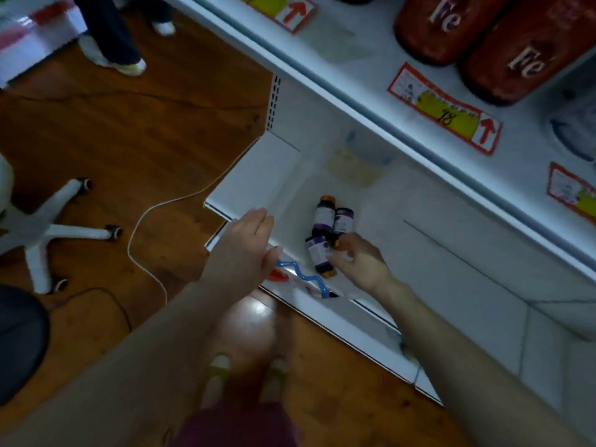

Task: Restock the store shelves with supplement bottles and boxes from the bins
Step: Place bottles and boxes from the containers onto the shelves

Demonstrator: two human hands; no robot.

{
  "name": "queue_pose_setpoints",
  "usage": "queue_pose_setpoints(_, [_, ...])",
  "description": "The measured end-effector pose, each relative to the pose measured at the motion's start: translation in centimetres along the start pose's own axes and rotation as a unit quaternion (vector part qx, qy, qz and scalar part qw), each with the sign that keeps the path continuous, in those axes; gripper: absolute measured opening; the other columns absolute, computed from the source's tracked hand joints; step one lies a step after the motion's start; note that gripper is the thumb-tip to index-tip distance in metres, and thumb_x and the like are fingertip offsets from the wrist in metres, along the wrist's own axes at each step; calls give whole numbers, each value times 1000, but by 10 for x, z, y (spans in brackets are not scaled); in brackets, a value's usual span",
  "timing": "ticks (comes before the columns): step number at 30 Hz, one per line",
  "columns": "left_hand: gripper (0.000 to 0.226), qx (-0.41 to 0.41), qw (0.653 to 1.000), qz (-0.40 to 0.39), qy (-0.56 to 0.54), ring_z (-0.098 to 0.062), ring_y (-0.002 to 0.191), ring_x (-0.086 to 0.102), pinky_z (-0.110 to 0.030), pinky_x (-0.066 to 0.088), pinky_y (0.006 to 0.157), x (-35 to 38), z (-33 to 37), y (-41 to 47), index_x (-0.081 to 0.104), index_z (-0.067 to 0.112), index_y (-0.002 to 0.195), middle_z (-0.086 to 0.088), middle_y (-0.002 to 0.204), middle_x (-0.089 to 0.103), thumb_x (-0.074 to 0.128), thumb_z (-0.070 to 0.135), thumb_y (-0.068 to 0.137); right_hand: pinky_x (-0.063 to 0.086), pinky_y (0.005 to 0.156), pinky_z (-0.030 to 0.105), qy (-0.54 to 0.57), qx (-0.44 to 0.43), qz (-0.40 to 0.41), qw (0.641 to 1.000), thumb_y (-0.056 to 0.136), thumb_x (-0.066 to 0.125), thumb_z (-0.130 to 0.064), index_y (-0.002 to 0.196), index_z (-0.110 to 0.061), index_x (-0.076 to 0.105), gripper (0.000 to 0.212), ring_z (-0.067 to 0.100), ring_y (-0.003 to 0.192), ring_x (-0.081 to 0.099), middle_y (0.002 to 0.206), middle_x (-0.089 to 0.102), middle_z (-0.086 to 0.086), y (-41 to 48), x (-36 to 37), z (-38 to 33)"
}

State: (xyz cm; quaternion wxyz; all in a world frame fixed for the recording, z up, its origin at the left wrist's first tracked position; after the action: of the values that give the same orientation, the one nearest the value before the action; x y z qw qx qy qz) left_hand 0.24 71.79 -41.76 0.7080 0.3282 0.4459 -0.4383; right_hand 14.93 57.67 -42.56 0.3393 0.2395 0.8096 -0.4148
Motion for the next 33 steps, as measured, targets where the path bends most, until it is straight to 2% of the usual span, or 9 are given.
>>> queue_pose_setpoints(3, [51, 33, 999, 22, -6, -39, 109, 59, -55, 47, 86, 26, -12, 23, 61, -9, 112, -26, 117, 61, 44, 30, 83, 35, 71, 23, -18, 25, -42, 999, 88, 57, -28, 121, -9, 47, 39, 26, 104, 54, 120, 56, 12, 33, 30, 12])
queue_pose_setpoints(7, [54, 40, 999, 30, 16, -38, 117, 53, -55, 36, 93, 53, -23, 39, 59, -7, 118, -24, 127, 55, 45, 33, 83, 40, 76, 27, -56, 63, -79, 993, 85, 59, -33, 123, -11, 41, 48, 26, 105, 53, 122, 52, 11, 71, 61, 30])
queue_pose_setpoints(10, [54, 55, 998, 32, 27, -38, 121, 50, -58, 39, 93, 62, -27, 38, 57, -7, 120, -24, 131, 51, 39, 31, 86, 40, 78, 28, -87, 82, -100, 988, 83, 63, -34, 127, -9, 36, 58, 26, 107, 53, 122, 51, 11, 86, 74, 42])
queue_pose_setpoints(12, [54, 54, 998, 28, 30, -37, 123, 48, -56, 39, 94, 64, -28, 37, 55, -6, 122, -23, 133, 49, 37, 32, 88, 45, 88, 31, -88, 94, -121, 984, 78, 68, -40, 130, -11, 34, 69, 25, 108, 53, 122, 52, 9, 91, 82, 46])
queue_pose_setpoints(19, [53, 41, 998, 29, 27, -37, 125, 46, -56, 38, 94, 65, -28, 38, 53, -6, 124, -22, 135, 48, 36, 29, 89, 43, 95, 34, -92, 47, -148, 984, 74, 73, -33, 135, -13, 28, 77, 24, 112, 49, 125, 48, 7, 100, 89, 42])
queue_pose_setpoints(22, [53, 41, 998, 33, 28, -36, 126, 45, -53, 32, 96, 66, -29, 38, 52, -6, 125, -22, 136, 47, 35, 30, 89, 45, 81, 27, -108, 18, -136, 985, 76, 70, -18, 130, -13, 32, 66, 25, 108, 51, 119, 47, 8, 104, 94, 37])
queue_pose_setpoints(24, [53, 39, 998, 35, 32, -36, 127, 44, -50, 27, 97, 65, -29, 39, 52, -5, 126, -22, 136, 46, 34, 30, 90, 43, 64, 18, -103, 14, -150, 983, 85, 59, -12, 122, -16, 37, 44, 20, 97, 55, 111, 47, 7, 106, 97, 34])
queue_pose_setpoints(29, [54, 35, 998, 36, 26, -36, 128, 43, -50, 24, 97, 65, -28, 38, 50, -6, 127, -22, 137, 45, 33, 31, 91, 42, 77, 27, -123, -8, -113, 986, 80, 63, -14, 115, -15, 40, 42, 19, 88, 50, 99, 48, 4, 106, 98, 32])
queue_pose_setpoints(33, [55, 36, 998, 33, 29, -37, 128, 43, -50, 23, 97, 64, -28, 39, 50, -6, 127, -23, 137, 45, 33, 31, 90, 39, 65, 24, -80, -21, -96, 992, 83, 58, -17, 107, -12, 43, 28, 19, 81, 51, 93, 51, 6, 101, 88, 27])
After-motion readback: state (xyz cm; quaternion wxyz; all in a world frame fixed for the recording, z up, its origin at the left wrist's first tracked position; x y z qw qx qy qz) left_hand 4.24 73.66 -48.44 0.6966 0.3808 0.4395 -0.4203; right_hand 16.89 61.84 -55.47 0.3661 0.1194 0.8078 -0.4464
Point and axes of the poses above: each hand's wrist, its own y-axis towards the middle knuckle, its own x-axis out of the palm, z = x × y, the point moved 3 cm from there along y, towards the middle knuckle
